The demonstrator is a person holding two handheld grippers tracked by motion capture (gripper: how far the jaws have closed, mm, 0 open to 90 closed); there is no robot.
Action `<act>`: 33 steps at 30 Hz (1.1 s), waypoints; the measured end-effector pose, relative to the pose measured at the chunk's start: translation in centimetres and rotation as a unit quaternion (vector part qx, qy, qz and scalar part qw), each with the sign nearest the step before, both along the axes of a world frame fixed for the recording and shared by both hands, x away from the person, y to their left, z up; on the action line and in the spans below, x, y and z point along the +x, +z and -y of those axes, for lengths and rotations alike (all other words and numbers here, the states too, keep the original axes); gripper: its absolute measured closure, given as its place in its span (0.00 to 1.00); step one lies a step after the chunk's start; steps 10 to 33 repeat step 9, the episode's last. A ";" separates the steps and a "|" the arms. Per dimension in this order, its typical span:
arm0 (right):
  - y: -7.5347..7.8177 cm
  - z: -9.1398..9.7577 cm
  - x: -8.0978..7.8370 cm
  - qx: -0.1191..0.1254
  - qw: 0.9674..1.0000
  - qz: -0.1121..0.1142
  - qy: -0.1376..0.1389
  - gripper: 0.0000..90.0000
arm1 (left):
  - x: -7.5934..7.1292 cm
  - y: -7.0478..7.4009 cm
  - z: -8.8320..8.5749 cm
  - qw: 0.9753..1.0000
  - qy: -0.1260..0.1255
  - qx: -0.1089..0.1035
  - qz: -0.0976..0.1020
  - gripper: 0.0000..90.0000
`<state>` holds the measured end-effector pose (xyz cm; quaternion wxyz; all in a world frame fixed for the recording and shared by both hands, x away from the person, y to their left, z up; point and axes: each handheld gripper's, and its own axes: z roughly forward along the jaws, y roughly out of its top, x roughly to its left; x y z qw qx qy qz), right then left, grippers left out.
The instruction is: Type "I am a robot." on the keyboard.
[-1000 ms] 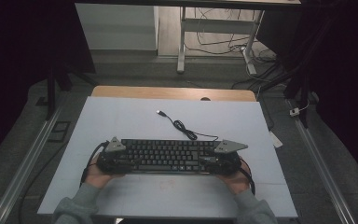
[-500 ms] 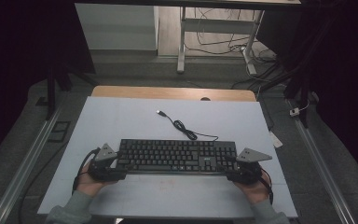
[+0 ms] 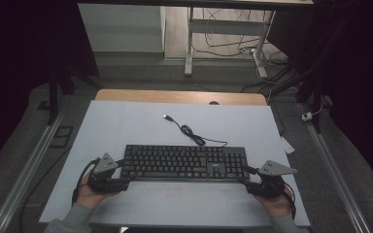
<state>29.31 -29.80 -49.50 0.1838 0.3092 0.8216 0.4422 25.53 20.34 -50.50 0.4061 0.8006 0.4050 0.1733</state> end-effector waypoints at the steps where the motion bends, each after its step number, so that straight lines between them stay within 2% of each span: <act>1: 0.0 0.0 0.0 0.002 1.000 -0.001 0.003 0.54 | 0.0 0.0 0.0 1.000 0.001 0.000 0.000 0.35; 6: -0.1 -0.4 0.1 0.001 1.000 -0.001 0.012 0.54 | 0.1 0.1 0.0 1.000 0.000 -0.002 0.001 0.35; 8: 0.0 -0.4 0.1 -0.004 1.000 -0.001 0.011 0.53 | 0.1 0.1 0.0 1.000 -0.001 -0.001 0.000 0.35; 33: 0.0 -0.4 0.1 -0.002 1.000 -0.001 0.013 0.53 | 0.1 0.1 0.1 1.000 -0.001 -0.001 0.000 0.34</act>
